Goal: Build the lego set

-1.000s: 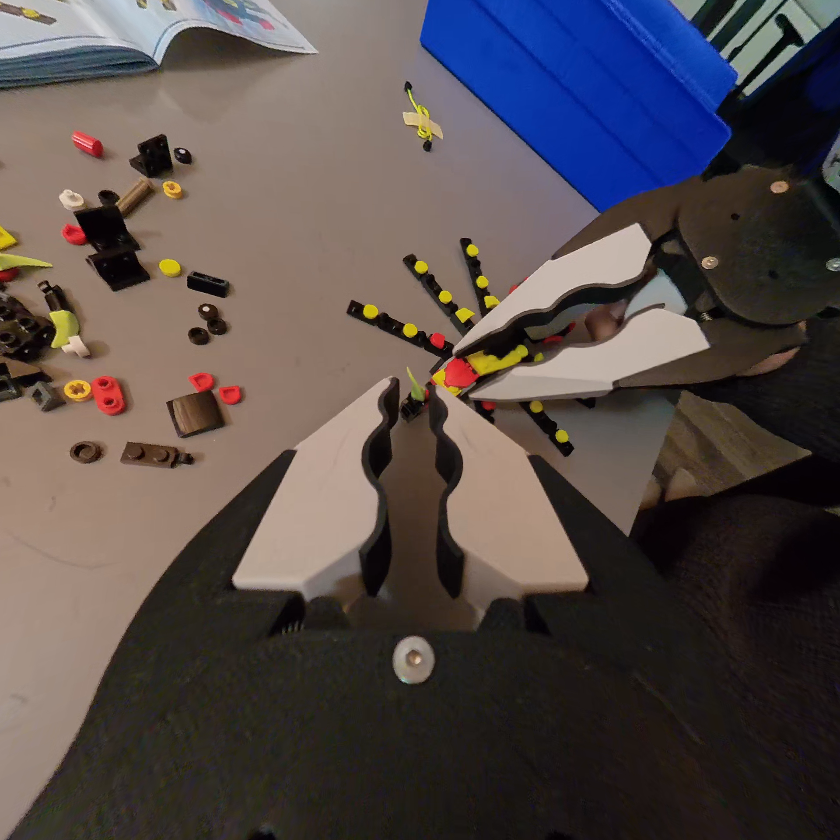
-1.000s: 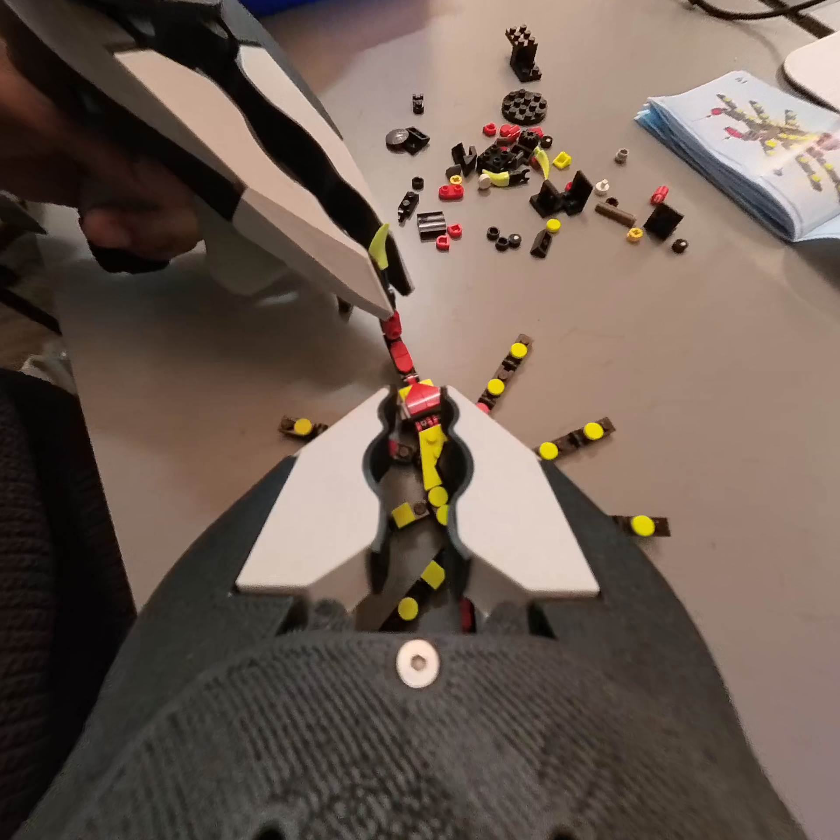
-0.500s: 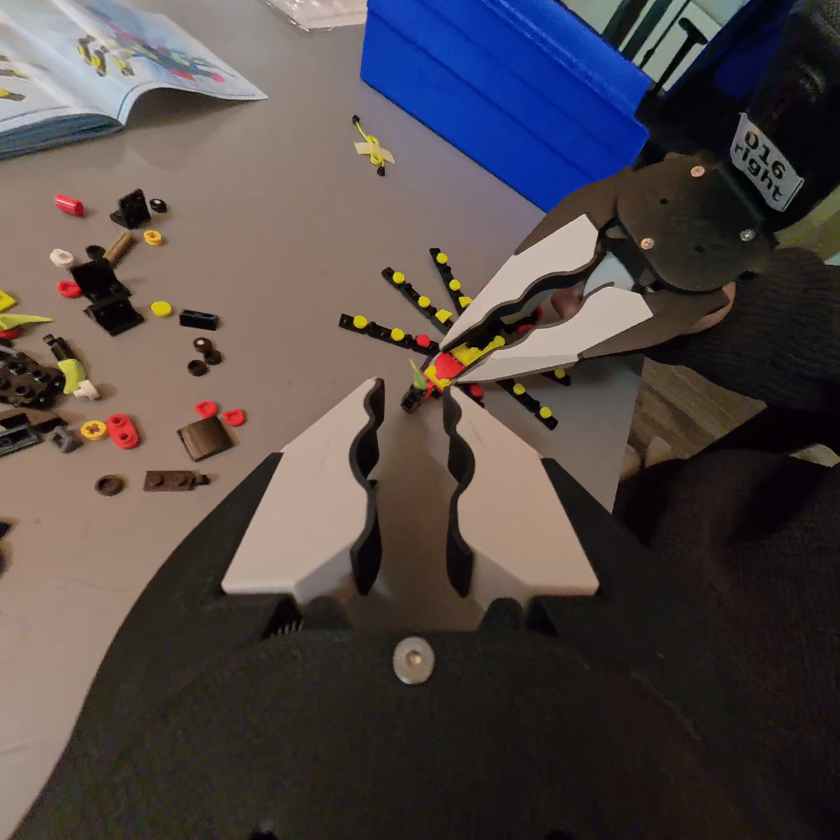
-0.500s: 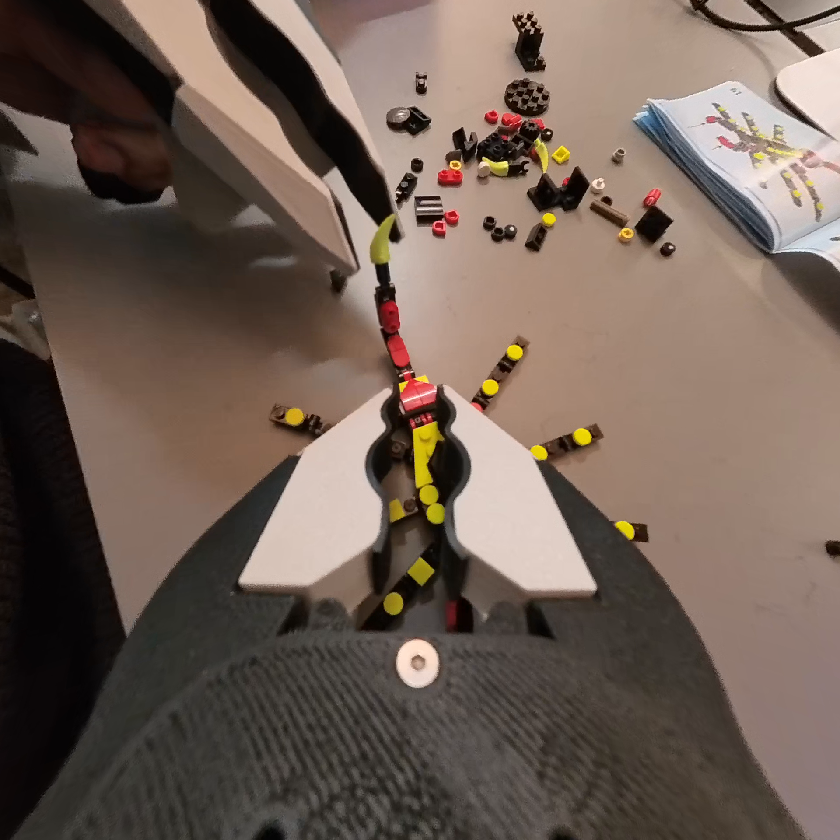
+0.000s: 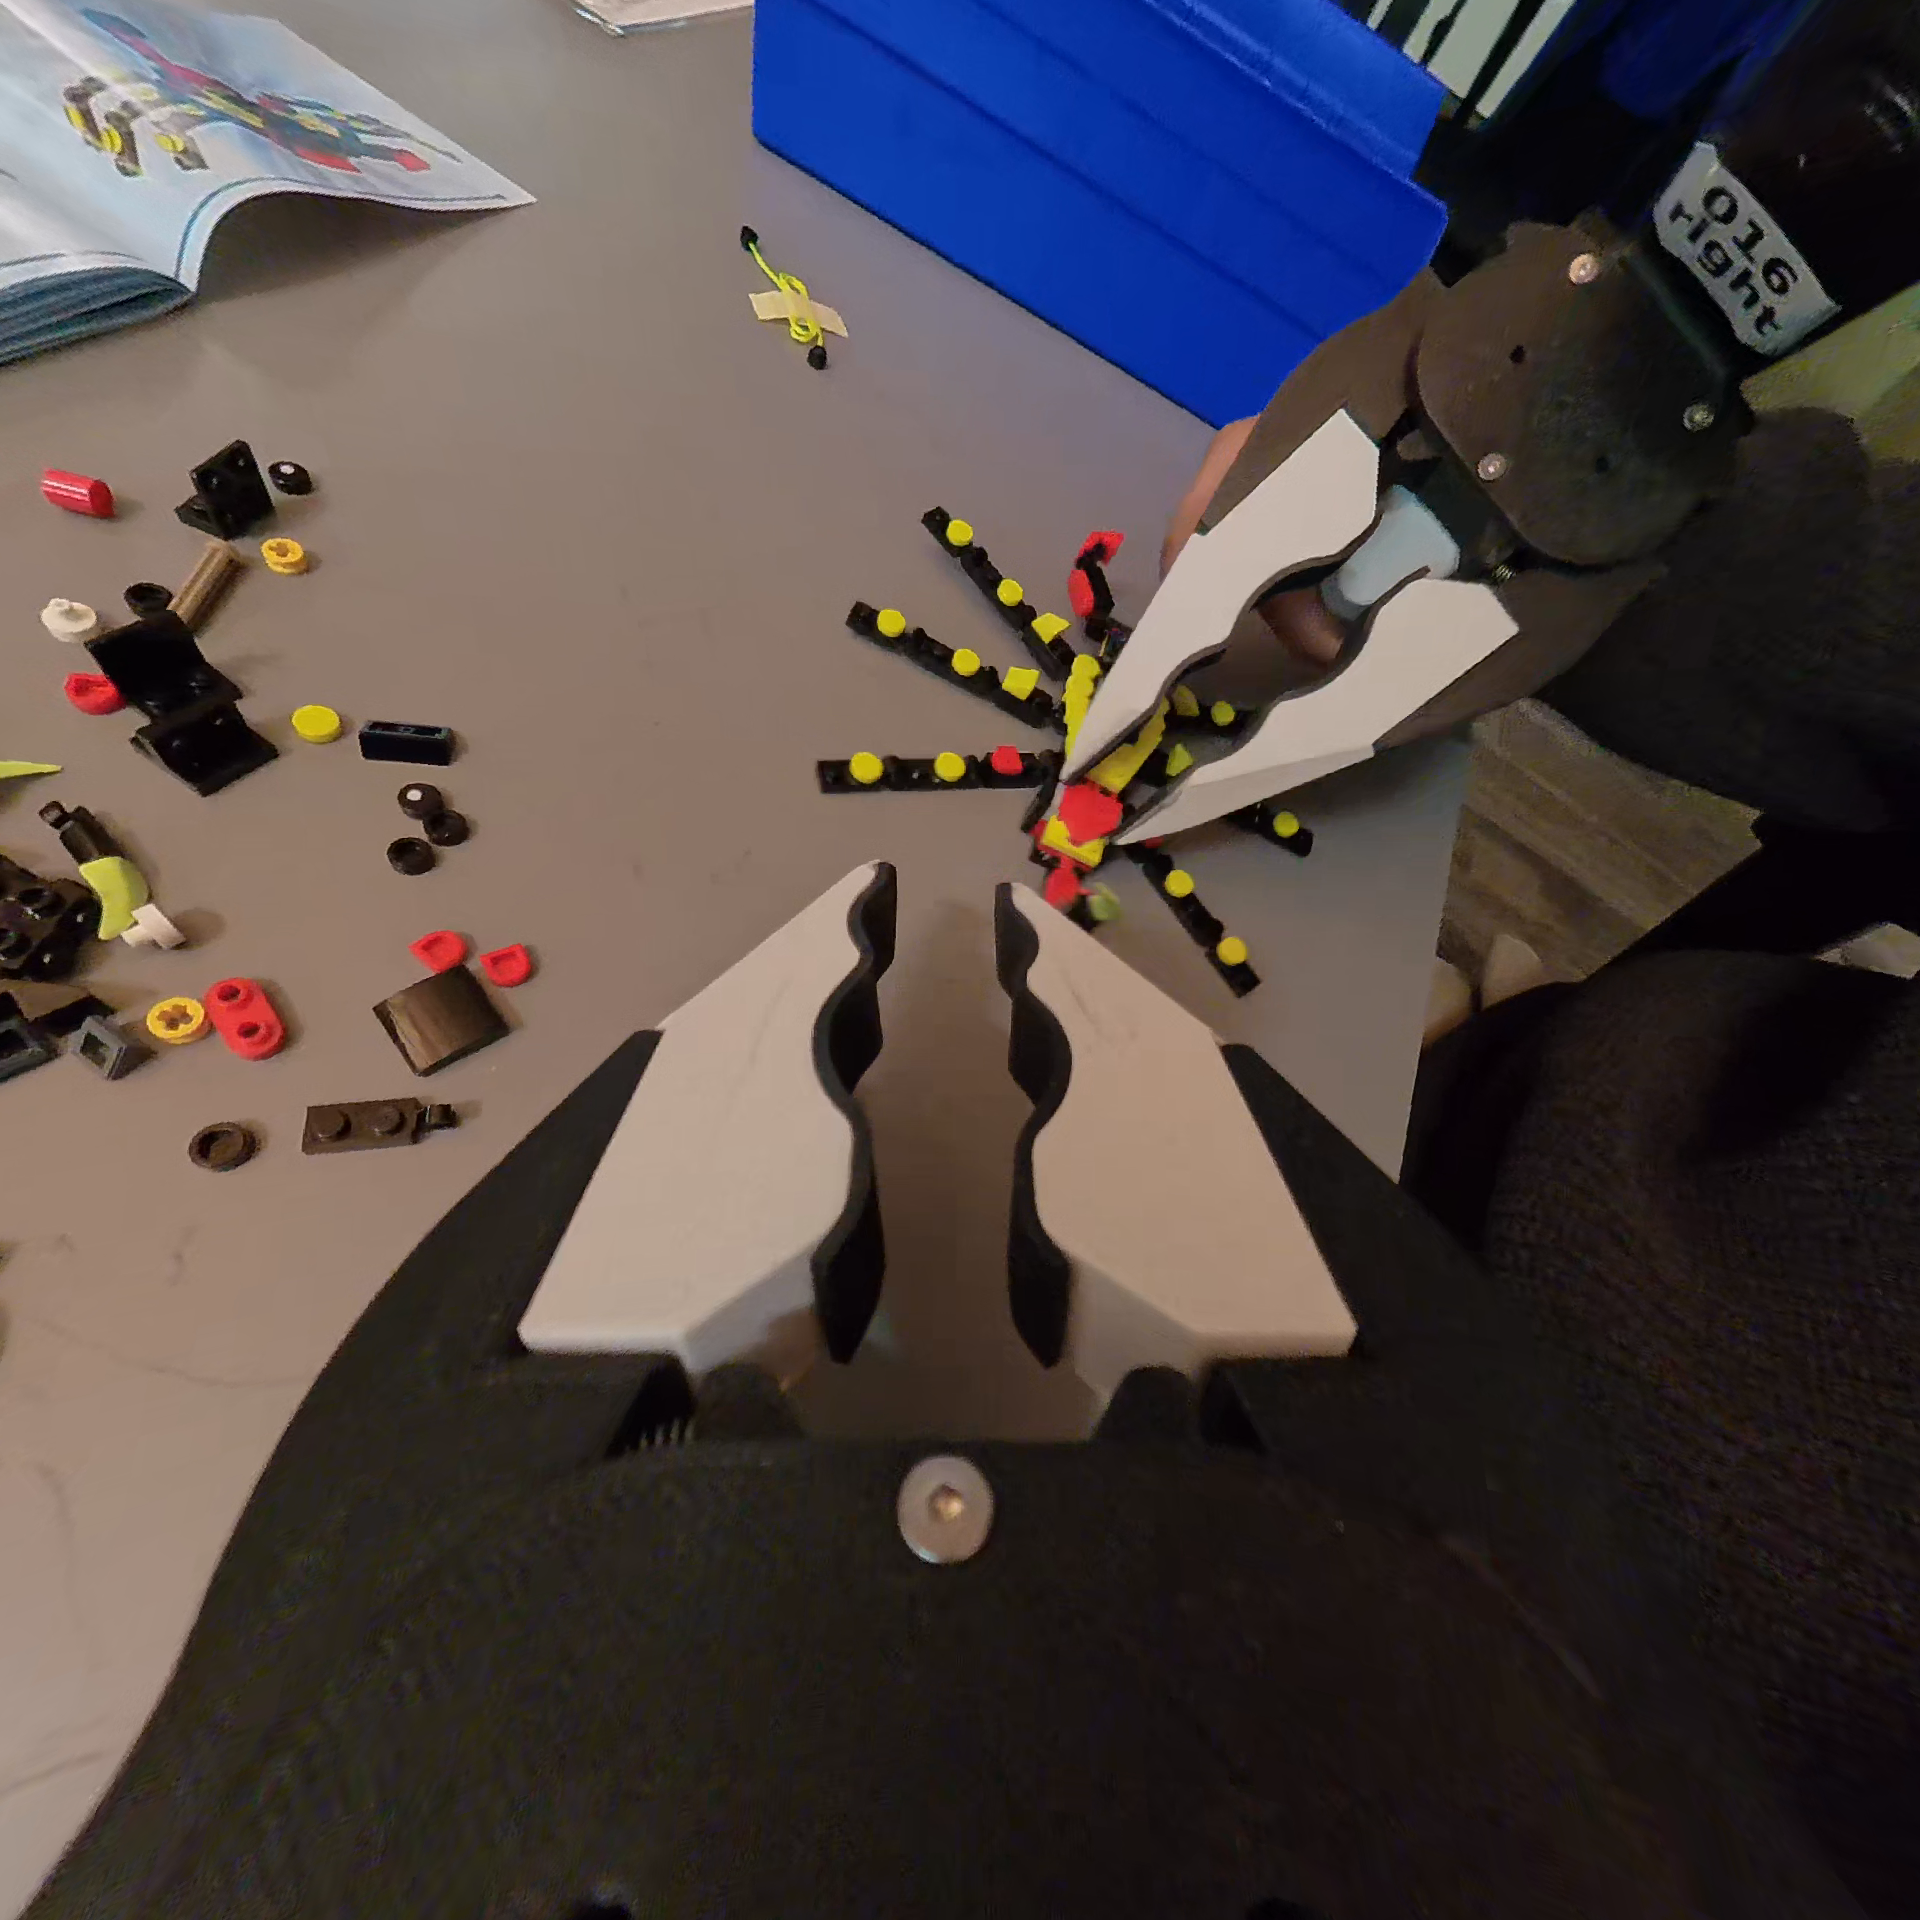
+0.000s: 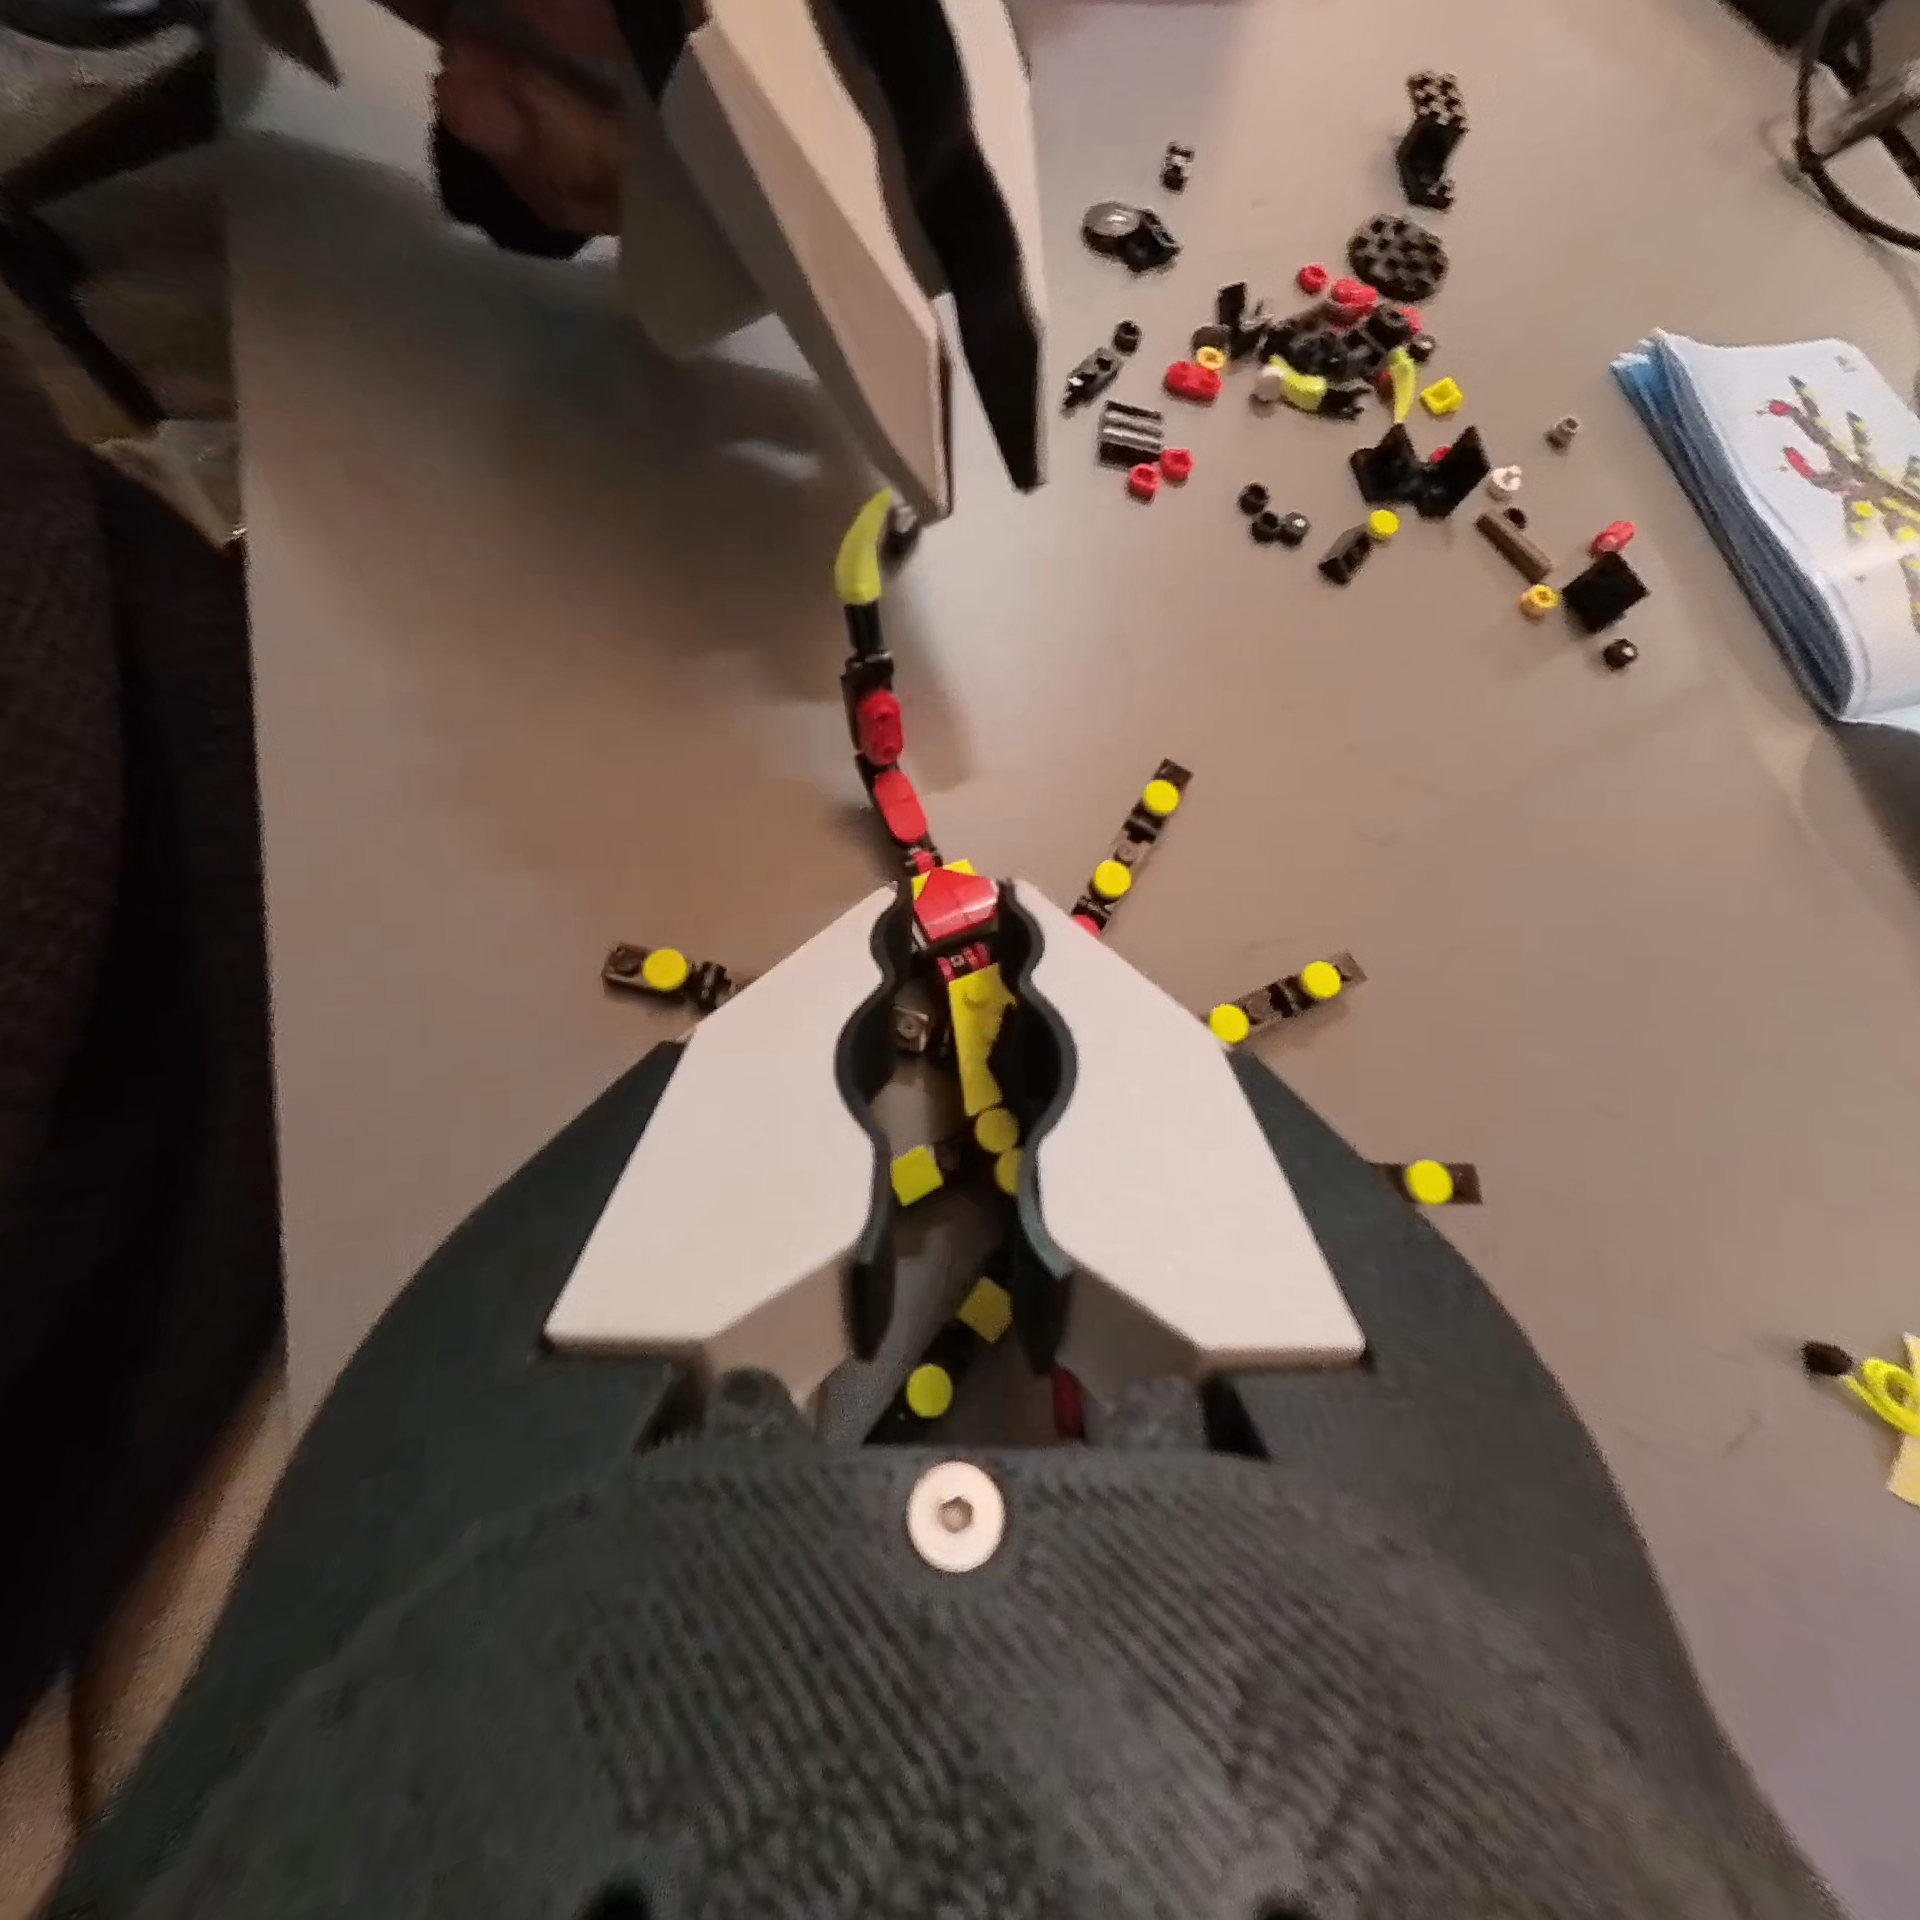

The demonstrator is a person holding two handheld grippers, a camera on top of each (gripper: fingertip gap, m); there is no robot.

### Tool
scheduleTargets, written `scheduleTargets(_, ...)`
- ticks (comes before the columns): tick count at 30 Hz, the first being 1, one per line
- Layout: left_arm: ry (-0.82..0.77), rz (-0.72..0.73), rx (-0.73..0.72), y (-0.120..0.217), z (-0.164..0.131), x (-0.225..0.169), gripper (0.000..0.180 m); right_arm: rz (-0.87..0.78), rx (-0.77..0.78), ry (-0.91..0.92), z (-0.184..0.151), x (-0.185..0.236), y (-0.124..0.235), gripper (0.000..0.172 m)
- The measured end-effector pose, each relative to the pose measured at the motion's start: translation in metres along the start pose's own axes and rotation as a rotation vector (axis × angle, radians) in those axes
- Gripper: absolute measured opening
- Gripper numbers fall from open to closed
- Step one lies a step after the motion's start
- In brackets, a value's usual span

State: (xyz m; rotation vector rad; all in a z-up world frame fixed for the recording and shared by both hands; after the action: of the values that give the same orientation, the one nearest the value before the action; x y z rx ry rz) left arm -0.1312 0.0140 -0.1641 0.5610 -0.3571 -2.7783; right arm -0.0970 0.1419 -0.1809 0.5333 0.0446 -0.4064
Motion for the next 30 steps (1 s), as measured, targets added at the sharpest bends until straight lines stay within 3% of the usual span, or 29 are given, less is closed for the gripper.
scheduleTargets(9, -0.009, -0.042, 0.002, -0.003, -0.001, -0.009, 0.016, 0.078, 0.004, -0.084, -0.014, -0.011, 0.032, 0.012)
scheduleTargets(12, -0.037, -0.062, 0.006, -0.004, -0.002, -0.014, 0.017, -0.061, -0.09, -0.125, 0.005, -0.021, 0.042, 0.017)
scheduleTargets(16, -0.069, -0.077, 0.021, -0.008, -0.005, -0.02, 0.017, -0.304, -0.19, -0.327, 0.02, -0.026, 0.048, 0.021)
scheduleTargets(21, -0.043, -0.117, 0.026, -0.018, -0.005, -0.031, 0.016, -0.401, -0.075, -0.371, 0.001, -0.004, 0.045, 0.03)
scheduleTargets(23, -0.056, -0.117, 0.015, -0.023, -0.003, -0.035, 0.016, -0.44, 0.014, -0.367, -0.006, 0.002, 0.044, 0.017)
scheduleTargets(28, -0.105, -0.095, 0.024, -0.035, -0.004, -0.038, 0.029, -0.467, 0.163, -0.258, -0.015, 0.012, 0.035, 0.022)
scheduleTargets(30, -0.117, -0.101, 0.035, -0.036, -0.007, -0.04, 0.029, -0.469, 0.154, -0.243, -0.016, 0.01, 0.034, 0.022)
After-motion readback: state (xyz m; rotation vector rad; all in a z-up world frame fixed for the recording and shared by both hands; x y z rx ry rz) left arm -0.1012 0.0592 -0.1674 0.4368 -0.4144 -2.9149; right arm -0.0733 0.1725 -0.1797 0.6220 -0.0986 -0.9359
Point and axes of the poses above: each gripper's, where its closed fingertips meet, y back along the fingers, z out of its top, x = y × z across the jaws, the point moved 5 cm from there along y, back along the fingers, and after that the axes turned 11 degrees about -x, right-handed, at the moved point
